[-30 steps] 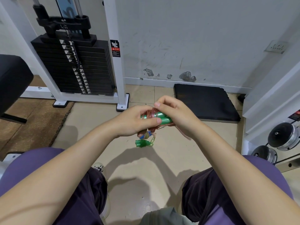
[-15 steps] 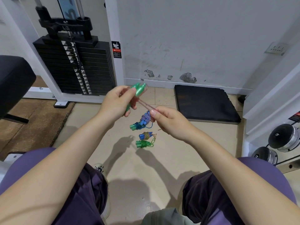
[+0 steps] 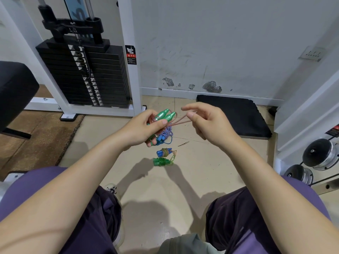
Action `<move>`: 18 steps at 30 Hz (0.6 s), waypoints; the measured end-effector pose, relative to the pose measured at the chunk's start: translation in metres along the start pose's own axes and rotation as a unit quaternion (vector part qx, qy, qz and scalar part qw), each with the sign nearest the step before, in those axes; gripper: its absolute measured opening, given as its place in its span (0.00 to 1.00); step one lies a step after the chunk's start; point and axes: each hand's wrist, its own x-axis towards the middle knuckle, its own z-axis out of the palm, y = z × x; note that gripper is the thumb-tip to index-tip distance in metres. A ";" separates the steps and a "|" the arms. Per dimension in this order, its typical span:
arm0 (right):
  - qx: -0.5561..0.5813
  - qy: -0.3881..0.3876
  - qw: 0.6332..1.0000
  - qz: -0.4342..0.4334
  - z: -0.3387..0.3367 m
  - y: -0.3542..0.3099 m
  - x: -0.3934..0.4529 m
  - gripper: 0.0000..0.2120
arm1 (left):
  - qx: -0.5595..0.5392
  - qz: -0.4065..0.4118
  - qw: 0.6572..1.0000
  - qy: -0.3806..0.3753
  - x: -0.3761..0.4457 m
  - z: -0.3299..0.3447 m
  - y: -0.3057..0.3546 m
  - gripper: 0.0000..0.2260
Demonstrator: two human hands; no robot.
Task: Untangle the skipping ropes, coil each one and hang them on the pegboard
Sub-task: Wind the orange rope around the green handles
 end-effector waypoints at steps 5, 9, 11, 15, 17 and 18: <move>0.153 -0.040 0.986 0.058 0.000 0.002 0.000 0.02 | 0.010 0.016 0.997 0.078 0.005 0.002 -0.003 0.14; 0.210 -0.043 0.974 0.076 -0.003 0.002 -0.001 0.04 | 0.004 0.025 0.994 0.107 0.007 0.001 -0.004 0.12; 0.227 -0.049 0.970 0.072 -0.003 0.001 -0.002 0.05 | 0.008 0.025 0.994 0.103 0.007 0.003 -0.005 0.12; 0.262 -0.056 0.962 0.057 -0.002 0.000 -0.003 0.07 | 0.013 0.023 0.996 0.084 0.005 0.007 -0.004 0.14; 0.287 -0.050 0.955 0.048 -0.002 -0.002 -0.002 0.07 | 0.013 0.024 0.997 0.068 0.005 0.009 -0.002 0.15; 0.301 -0.051 0.951 0.045 -0.002 -0.003 -0.001 0.08 | 0.012 0.024 0.998 0.059 0.004 0.010 -0.001 0.15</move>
